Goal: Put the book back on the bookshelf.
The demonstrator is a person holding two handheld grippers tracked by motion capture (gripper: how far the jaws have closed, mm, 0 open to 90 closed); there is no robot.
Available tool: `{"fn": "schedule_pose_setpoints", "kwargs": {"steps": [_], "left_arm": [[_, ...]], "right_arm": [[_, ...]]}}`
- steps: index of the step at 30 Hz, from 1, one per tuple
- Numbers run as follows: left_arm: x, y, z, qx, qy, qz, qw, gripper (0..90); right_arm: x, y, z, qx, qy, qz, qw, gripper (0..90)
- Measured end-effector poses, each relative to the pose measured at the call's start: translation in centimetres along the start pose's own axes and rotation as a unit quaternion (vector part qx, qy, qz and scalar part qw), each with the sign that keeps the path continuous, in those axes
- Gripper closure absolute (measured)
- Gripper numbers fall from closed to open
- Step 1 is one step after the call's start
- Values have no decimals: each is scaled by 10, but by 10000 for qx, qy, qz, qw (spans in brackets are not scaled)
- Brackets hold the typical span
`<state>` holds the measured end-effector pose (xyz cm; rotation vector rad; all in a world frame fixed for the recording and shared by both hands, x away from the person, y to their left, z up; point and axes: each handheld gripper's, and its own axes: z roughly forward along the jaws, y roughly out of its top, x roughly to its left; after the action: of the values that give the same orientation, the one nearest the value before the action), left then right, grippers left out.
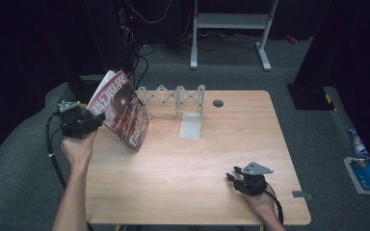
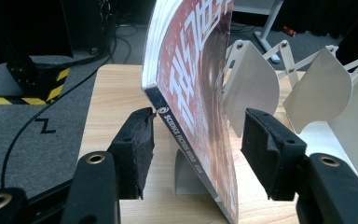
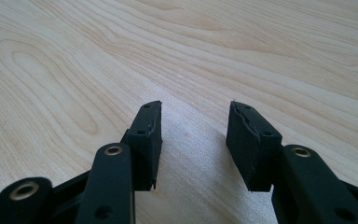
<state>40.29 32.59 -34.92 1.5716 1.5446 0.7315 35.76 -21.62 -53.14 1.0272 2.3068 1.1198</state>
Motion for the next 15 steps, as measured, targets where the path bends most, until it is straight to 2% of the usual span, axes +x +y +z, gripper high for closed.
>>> {"fn": "schedule_pose_setpoints", "kwargs": {"steps": [11,12,13,15], "left_arm": [[-1,-6,-9,-97,-103,-5,9999,437],[-2,-7,-10,-104,-90,35,9999,437],[-5,-8,-12,-148,-26,188,9997,436],[-6,-9,-14,-183,-17,237,9996,437]], "right_arm": [[0,0,0,-1,7,1,10000,549],[0,0,0,0,8,1,10000,548],[0,0,0,0,9,1,10000,548],[0,0,0,1,10,1,10000,547]]}}
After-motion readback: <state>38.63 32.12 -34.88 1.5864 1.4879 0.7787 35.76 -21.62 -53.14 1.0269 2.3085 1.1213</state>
